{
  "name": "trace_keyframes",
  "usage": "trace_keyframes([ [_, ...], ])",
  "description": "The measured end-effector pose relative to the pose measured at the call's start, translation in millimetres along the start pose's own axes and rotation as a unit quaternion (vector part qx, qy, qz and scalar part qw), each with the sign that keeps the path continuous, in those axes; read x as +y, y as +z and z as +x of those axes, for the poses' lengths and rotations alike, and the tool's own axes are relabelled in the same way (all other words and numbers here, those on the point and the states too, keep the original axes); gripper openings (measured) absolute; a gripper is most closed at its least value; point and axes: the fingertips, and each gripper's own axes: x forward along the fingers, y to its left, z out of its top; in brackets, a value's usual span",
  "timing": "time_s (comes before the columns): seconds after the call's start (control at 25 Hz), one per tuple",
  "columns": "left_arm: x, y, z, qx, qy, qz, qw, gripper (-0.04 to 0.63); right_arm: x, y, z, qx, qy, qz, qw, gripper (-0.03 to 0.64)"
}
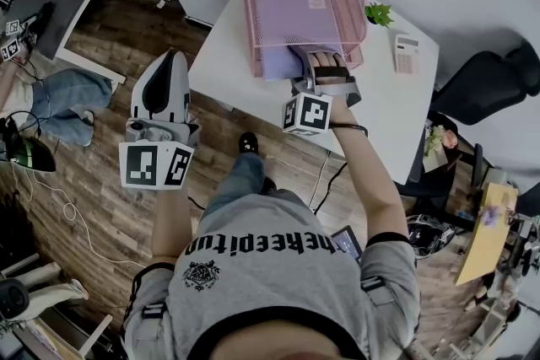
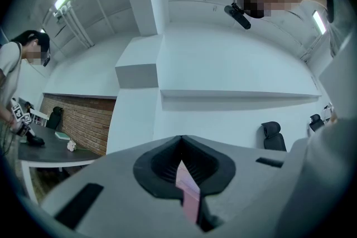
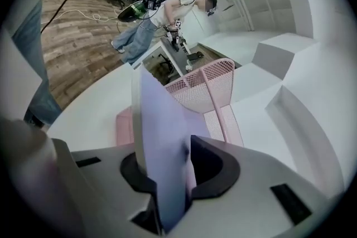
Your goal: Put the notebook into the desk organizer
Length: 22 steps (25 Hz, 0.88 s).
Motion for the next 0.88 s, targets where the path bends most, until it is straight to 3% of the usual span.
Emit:
trace_keyframes([
  [0.36, -2, 1, -5, -0.001, -0.001, -0.002, 1.0, 0.003, 9, -1, -8, 0.002, 0.053, 0.017, 0.998, 0.153],
  [0.44, -1, 0, -6, -0.001, 0.001, -0.002, 1.0, 0.003, 18, -3, -8, 0.007, 0.076, 0.016, 0.997, 0.213],
  [0.88, 0, 0, -9, 0.001, 0.001, -0.005, 1.0, 0.003, 37, -7, -16, 0.016, 0.077, 0.005, 0.997, 0.215],
])
